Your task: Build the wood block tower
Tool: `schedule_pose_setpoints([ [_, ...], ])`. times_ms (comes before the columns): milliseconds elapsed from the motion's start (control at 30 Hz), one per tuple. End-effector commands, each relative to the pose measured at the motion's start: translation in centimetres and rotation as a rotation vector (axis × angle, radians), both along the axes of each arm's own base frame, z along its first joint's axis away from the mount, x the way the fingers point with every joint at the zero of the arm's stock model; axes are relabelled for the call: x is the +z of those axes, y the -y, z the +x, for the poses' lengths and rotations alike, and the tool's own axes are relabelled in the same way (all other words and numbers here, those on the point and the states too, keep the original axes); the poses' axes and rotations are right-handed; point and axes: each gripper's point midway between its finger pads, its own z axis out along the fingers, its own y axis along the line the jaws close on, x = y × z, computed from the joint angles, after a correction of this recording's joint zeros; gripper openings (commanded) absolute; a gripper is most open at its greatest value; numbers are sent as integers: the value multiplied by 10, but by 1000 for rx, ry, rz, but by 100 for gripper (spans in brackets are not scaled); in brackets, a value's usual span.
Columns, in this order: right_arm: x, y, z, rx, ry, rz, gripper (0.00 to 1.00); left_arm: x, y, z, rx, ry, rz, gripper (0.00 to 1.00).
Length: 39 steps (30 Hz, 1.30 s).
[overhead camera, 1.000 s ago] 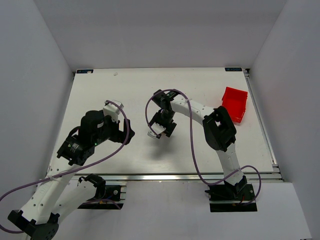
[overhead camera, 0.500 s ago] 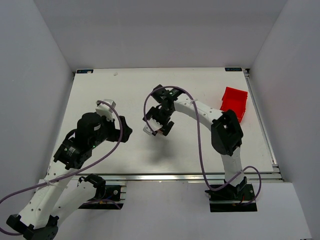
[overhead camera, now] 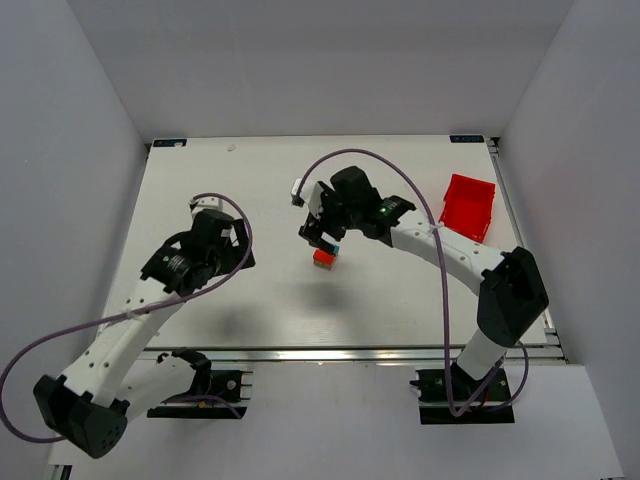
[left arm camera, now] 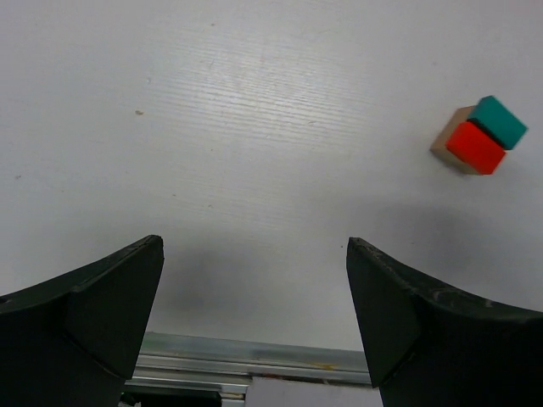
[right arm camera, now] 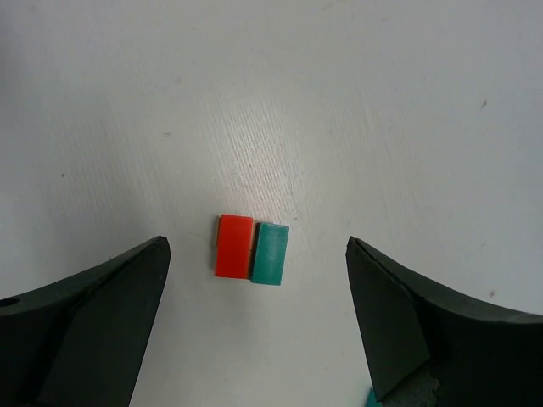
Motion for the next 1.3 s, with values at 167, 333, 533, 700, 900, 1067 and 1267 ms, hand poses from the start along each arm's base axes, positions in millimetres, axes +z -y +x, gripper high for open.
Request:
schedule_pose_setpoints([
  [167, -29, 4, 17, -360, -234, -34, 89, -3, 4, 20, 28, 12, 7, 98],
  [333, -53, 3, 30, -396, -241, -114, 90, 0, -4, 17, 31, 49, 26, 98],
  [533, -76, 5, 35, -412, -266, -195, 89, -7, -4, 17, 26, 21, 46, 98],
  [700, -85, 5, 32, -399, -274, -202, 89, -11, -3, 17, 18, 3, 54, 98],
  [900, -103, 11, 24, -389, -297, -250, 89, -12, 0, 17, -1, 2, 47, 98],
  [1067, -101, 4, 24, -426, -311, -217, 89, -14, 3, 17, -16, -6, 45, 98],
  [1267, -99, -2, 39, -543, -273, -179, 89, -15, 5, 16, -32, -8, 37, 98],
])
